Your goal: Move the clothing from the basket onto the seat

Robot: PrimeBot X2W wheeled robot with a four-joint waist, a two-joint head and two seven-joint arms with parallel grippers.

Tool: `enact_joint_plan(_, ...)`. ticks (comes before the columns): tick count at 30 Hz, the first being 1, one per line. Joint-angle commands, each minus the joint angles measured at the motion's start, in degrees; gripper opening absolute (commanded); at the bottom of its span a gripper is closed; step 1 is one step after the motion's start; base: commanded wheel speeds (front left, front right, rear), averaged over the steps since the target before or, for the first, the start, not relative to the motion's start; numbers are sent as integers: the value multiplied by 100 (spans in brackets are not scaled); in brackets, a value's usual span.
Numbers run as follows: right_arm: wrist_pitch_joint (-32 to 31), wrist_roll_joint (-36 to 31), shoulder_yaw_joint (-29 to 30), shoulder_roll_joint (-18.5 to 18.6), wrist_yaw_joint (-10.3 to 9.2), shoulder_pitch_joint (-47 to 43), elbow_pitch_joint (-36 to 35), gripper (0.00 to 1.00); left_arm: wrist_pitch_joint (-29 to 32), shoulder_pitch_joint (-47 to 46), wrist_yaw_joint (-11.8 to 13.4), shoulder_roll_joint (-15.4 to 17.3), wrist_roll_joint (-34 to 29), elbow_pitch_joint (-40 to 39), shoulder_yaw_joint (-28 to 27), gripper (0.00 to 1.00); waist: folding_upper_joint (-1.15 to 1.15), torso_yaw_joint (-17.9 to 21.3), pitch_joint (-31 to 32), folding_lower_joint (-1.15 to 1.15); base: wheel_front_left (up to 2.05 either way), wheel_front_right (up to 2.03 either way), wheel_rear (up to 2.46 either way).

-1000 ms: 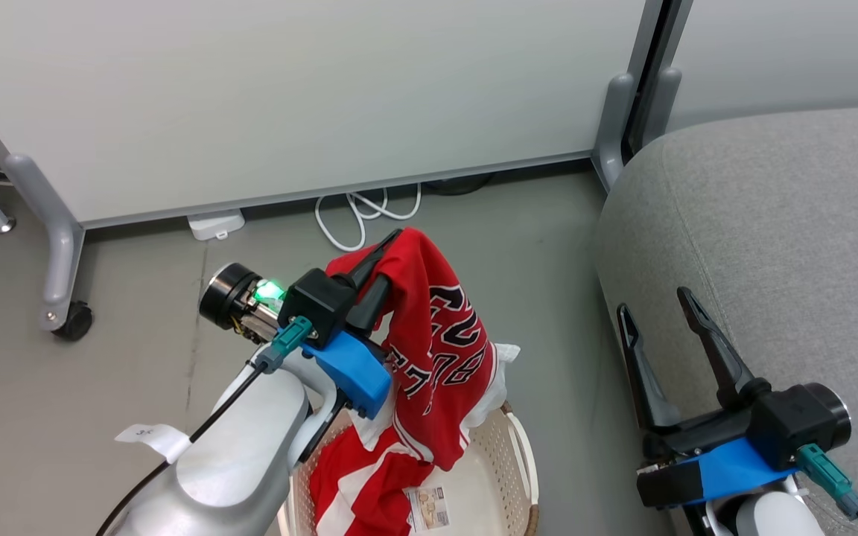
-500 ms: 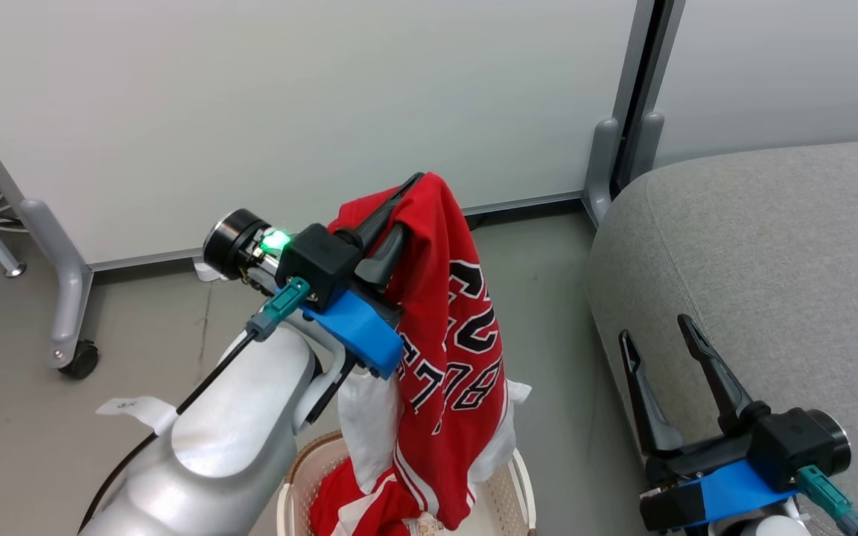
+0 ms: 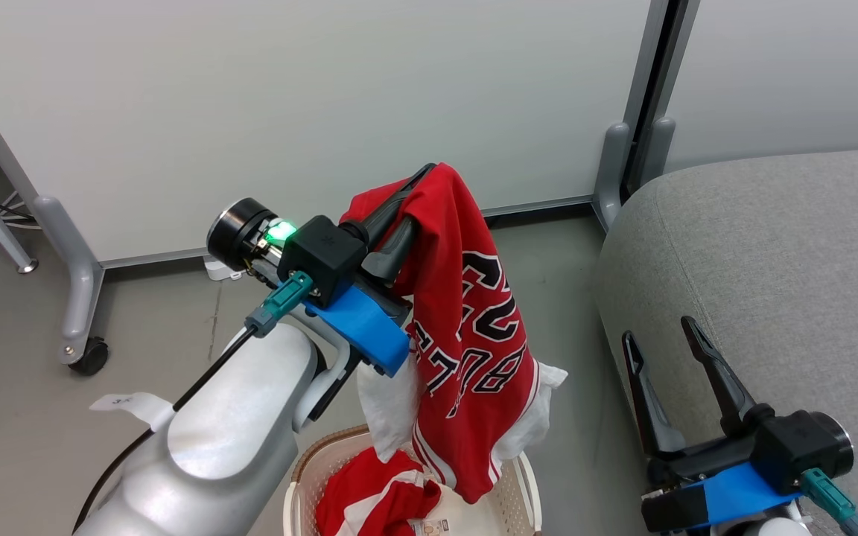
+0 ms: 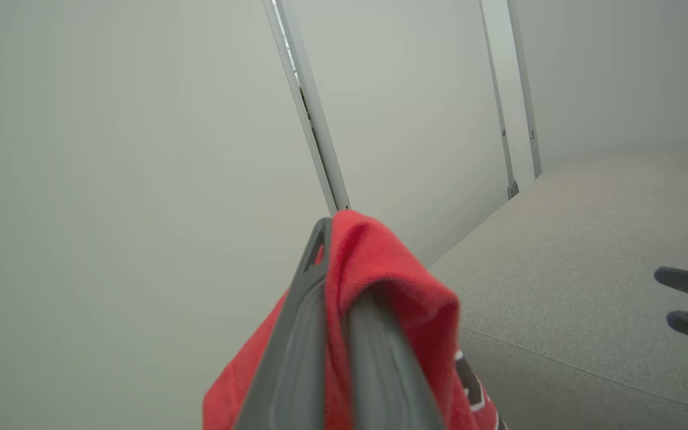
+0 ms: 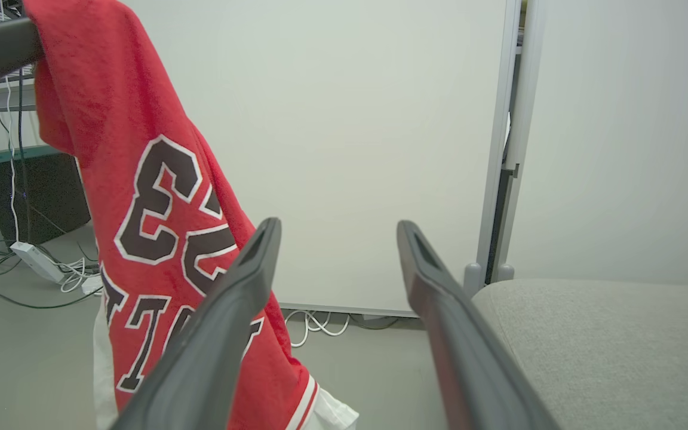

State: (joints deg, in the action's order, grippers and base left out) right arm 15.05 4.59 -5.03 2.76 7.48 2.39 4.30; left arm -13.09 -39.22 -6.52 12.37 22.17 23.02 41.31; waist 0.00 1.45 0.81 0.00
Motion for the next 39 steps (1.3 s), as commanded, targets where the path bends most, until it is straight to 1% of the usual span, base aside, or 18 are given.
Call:
enact_joint_plan(1,20,-39,-48,22,3,89,-58,100,17,18,45,36,28,-39,-3,0,0,-5,-4,0,0,0,0)
enact_joint_plan(6,20,-132,-255,62,3,397,-162,100,28,43,60,44,47,-67,26,0,0,-18,-12,0,0,0,0)
enact_joint_plan(10,20,-52,-557,281,3,768,-211,100,10,30,72,23,45,-74,66,0,0,-40,-35,0,0,0,0)
enact_joint_plan(16,20,161,-1188,698,3,1416,39,100,-16,-13,81,-32,29,-84,127,0,0,-102,-73,0,0,0,0)
enact_joint_plan(21,19,303,-1768,1034,3,1931,462,100,-32,0,93,-111,-5,-136,222,0,0,-155,-98,0,0,0,0)
enact_joint_plan(22,19,303,-1768,1034,3,1931,462,100,-32,0,93,-111,-5,-136,222,0,0,-155,-98,0,0,0,0)
enact_joint_plan(24,19,312,-1975,1142,3,2117,667,100,-42,5,92,-134,-3,-148,264,0,0,-177,-103,0,0,0,0)
enact_joint_plan(29,19,412,-2436,1315,3,2501,1328,100,-49,-40,72,-195,-11,-200,349,0,0,-226,-108,0,0,0,0)
enact_joint_plan(35,19,580,-2966,1385,3,2905,2031,100,-53,-87,49,-265,34,-301,452,0,0,-277,-120,0,0,0,0)
enact_joint_plan(39,19,762,-3281,1376,2,3120,2327,100,-47,-106,41,-292,47,-372,501,0,0,-303,-126,0,0,0,0)
